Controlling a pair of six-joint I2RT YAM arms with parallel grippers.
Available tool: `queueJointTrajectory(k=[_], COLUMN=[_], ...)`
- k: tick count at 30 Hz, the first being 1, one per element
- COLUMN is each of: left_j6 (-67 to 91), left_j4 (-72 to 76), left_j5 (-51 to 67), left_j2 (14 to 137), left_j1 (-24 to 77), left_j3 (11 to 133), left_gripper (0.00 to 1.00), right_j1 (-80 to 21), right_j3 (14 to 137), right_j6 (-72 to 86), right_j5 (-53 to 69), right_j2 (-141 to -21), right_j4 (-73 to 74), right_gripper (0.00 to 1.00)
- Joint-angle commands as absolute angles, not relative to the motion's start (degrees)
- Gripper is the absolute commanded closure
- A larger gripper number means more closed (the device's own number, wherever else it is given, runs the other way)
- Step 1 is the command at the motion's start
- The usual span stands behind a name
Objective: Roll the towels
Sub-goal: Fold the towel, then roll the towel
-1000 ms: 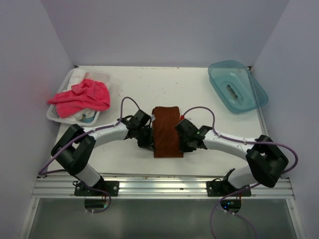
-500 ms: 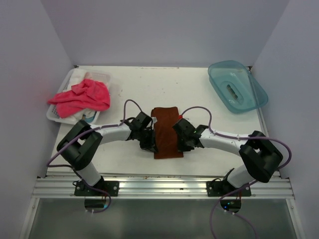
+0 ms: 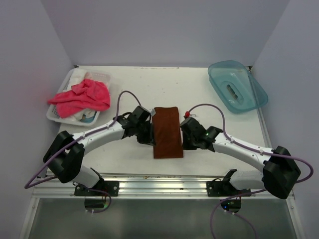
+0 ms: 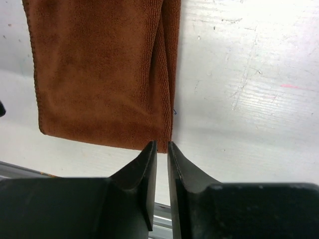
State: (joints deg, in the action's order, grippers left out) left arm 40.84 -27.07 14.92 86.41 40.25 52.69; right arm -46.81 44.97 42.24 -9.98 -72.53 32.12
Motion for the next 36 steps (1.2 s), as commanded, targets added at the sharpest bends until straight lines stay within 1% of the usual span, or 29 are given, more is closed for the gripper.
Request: queueJointTrajectory(k=[1,2,3,5,6,9,12,14,18,26,28,31,33,36], left_j6=[40.69,41.04,41.65,42.1,42.36,42.8,43.07,42.98,43.15,43.68,43.59,43.77,43.86,43.94], left_j4=[-28.57,-27.87,-26.56,-25.58,-25.23,-22.86,-20.32,-19.25,-17.23,-15.56,-15.12,-14.94,-14.94,-15.64], left_j5=[14.58,15.02,15.38,16.52,16.7,17.31,18.01,18.28,18.37,17.84,17.75,17.75,17.75,17.49], left_j2=[83.15,82.62,82.1,82.0,82.0,82.0,82.26,82.53,84.64,87.1,87.8,88.51,88.68,88.42], left_j1=[41.04,41.39,41.57,42.18,42.45,43.5,43.86,43.95,44.21,44.56,44.65,44.65,44.65,44.65], left_j3=[49.93,47.57,46.5,44.31,43.77,42.19,40.61,40.17,39.73,39.55,39.64,39.81,39.99,40.08], left_gripper=[0.9,0.86,0.78,0.71,0.68,0.54,0.54,0.55,0.62,0.7,0.73,0.8,0.85,0.9], right_j1=[-46.76,-46.76,-46.76,-46.67,-46.76,-46.85,-46.93,-47.02,-47.02,-47.9,-48.16,-48.25,-48.25,-48.25], right_j3=[42.38,41.67,41.05,39.82,39.64,38.94,38.67,39.11,39.29,39.02,38.94,38.41,37.8,37.35], right_j6=[41.92,41.92,41.92,41.75,41.57,41.05,39.21,37.8,36.91,37.09,37.09,37.44,37.97,38.58], right_j5=[-10.55,-9.76,-8.36,-7.3,-6.6,-5.63,-4.22,-3.43,-3.08,-1.14,-1.23,-1.67,-1.58,-1.67], right_j2=[-71.81,-71.72,-71.63,-71.63,-71.63,-71.46,-71.89,-72.77,-74.26,-76.9,-77.6,-78.48,-78.66,-79.1], right_j4=[32.88,32.26,31.65,30.33,30.06,29.36,27.86,27.16,25.93,23.47,23.12,22.5,21.8,21.62], right_gripper=[0.8,0.78,0.73,0.68,0.66,0.64,0.61,0.61,0.6,0.61,0.61,0.63,0.67,0.7])
